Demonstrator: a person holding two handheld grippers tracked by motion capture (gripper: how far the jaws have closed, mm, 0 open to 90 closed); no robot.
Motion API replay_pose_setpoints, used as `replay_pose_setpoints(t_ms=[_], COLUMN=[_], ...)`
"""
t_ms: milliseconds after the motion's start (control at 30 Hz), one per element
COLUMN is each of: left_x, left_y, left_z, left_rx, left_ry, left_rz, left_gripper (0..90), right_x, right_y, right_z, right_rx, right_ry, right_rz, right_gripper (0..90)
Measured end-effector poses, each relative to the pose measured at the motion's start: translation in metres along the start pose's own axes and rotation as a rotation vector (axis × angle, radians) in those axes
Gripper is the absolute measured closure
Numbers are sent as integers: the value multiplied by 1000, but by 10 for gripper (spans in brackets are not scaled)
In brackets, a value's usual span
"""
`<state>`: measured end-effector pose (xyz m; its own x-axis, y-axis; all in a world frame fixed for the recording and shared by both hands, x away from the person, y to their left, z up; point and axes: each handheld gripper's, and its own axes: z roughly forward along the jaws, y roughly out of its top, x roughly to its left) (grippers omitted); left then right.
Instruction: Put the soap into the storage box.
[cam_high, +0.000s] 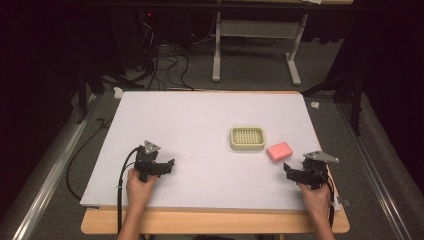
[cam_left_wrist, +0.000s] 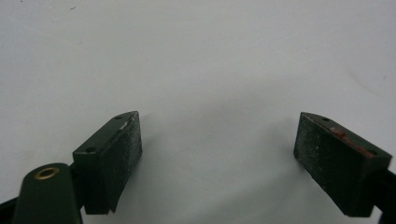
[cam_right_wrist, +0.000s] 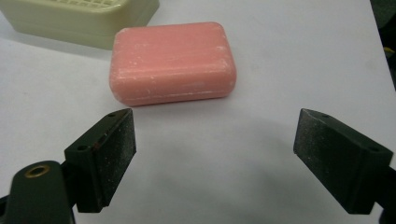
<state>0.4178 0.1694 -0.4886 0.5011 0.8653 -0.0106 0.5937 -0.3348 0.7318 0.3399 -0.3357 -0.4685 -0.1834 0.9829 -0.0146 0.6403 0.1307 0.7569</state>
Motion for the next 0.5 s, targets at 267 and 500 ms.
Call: replay_pose_setpoints(t_ms=[267, 500], left_x=[0, 0], left_y=[0, 0], left_z=[0, 0], left_rx=[0, 0], left_ry=[0, 0], left_rz=[0, 0], left_gripper=[159, 159], right_x=[6, 13], right_y=[6, 16], right_z=[0, 6], right_rx=[-20, -27], right_ry=[15, 27], right_rz=[-15, -43], right_gripper=[126, 122])
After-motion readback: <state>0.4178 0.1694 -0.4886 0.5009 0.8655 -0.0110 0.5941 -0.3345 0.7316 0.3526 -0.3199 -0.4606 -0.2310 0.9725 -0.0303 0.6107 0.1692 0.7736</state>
